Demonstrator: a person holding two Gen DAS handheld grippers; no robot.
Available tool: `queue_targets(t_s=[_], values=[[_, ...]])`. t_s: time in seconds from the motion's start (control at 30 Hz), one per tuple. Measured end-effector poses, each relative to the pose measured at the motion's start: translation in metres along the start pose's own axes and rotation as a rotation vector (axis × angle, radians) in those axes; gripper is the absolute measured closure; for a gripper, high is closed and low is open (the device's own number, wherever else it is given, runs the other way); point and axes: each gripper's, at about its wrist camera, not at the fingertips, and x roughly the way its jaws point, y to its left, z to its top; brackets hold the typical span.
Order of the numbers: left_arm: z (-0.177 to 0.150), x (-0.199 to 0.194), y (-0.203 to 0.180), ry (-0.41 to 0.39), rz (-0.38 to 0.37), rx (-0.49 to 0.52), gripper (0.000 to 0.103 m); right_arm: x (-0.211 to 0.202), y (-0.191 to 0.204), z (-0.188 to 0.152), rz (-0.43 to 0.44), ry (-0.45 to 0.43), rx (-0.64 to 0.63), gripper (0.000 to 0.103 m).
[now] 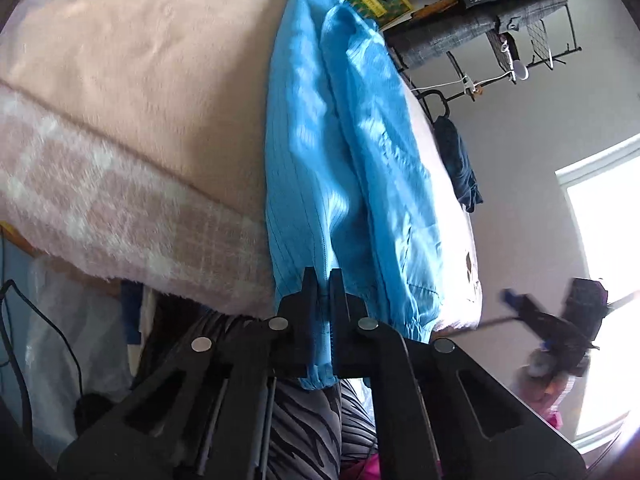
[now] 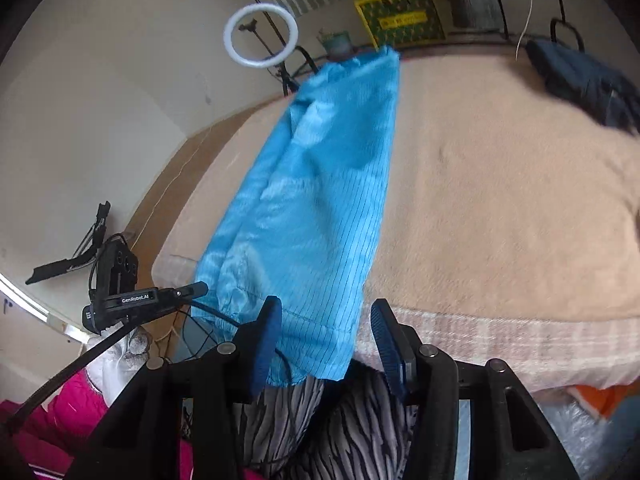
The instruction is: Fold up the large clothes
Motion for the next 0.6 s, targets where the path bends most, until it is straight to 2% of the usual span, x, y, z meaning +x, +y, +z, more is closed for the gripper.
queue_targets(t_s=[0.13,0.2,0.27,0.33,0.47,0.6], values=[[0.006,-0.013,-0.011,-0.014,-0.006,0.034,0.102,-0.074,0.018,0.009,-0.042,-0.106,-0.091,0.053],[0.006,-0.019,-0.017,-0.028,0.002,0.058,0.102,-0.097,0.026,0.011,-0.068,-0.12,-0.142,0.048],[0.006,-0.02,-0.019,-0.031,0.012,0.074,0.102,-0.1,0.029,0.01,-0.101,-0.102,-0.173,0.042],[0.005,-0.018,-0.018,-0.026,0.019,0.072,0.102,-0.086,0.024,0.002,-0.093,-0.075,-0.165,0.042],[0.005,-0.013,-0.013,-0.012,0.036,0.067,0.102,-0.022,0.01,-0.017,-0.066,0.012,-0.094,0.043],[0.01,-0.021,-0.011,-0.025,0.041,0.063,0.102,0.027,0.003,-0.025,-0.096,0.05,-0.078,0.043]])
